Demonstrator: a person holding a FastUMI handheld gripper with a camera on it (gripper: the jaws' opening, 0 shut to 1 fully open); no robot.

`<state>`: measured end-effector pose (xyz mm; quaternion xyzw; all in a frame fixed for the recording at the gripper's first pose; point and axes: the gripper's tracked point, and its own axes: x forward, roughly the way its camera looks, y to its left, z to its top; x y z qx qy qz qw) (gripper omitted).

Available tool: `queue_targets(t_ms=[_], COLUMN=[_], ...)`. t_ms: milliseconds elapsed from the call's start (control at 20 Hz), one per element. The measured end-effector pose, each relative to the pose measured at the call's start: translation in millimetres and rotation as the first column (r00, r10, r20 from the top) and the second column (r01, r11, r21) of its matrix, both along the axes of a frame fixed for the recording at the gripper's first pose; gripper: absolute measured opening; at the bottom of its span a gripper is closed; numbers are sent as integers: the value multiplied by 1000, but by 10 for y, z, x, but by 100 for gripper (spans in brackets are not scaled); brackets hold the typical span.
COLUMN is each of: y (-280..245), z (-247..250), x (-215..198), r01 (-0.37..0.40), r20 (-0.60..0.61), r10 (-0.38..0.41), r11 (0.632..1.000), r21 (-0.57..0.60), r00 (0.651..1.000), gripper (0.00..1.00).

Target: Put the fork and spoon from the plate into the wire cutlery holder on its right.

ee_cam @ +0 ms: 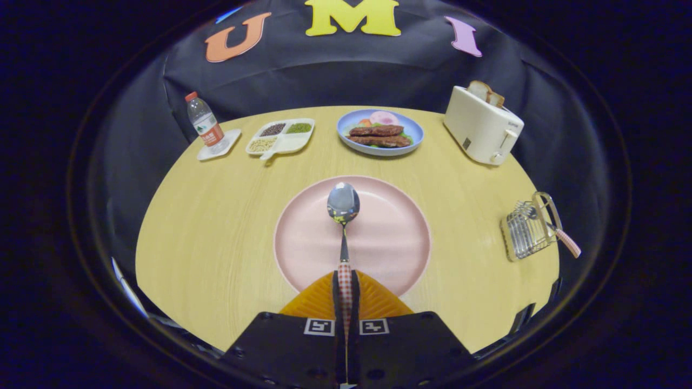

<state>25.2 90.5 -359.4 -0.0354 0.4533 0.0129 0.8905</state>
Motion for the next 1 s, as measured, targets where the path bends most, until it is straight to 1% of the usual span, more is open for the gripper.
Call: queue_targets(t_ms=[300, 600, 700, 850, 1000], y=[-752, -1747, -2105, -2496, -2792], z=[631, 1075, 1138, 1128, 1129], x=[-27, -82, -118, -257, -376], r01=[38, 89, 110, 123, 106], r20=[56, 69, 51, -42, -135], r10=[-36, -85, -106, -127, -119], r11=[999, 994, 991, 988, 989], r21=[-24, -61, -78, -89, -100], r00=[998, 994, 993, 991, 984], gripper=[2, 2, 2, 3, 3])
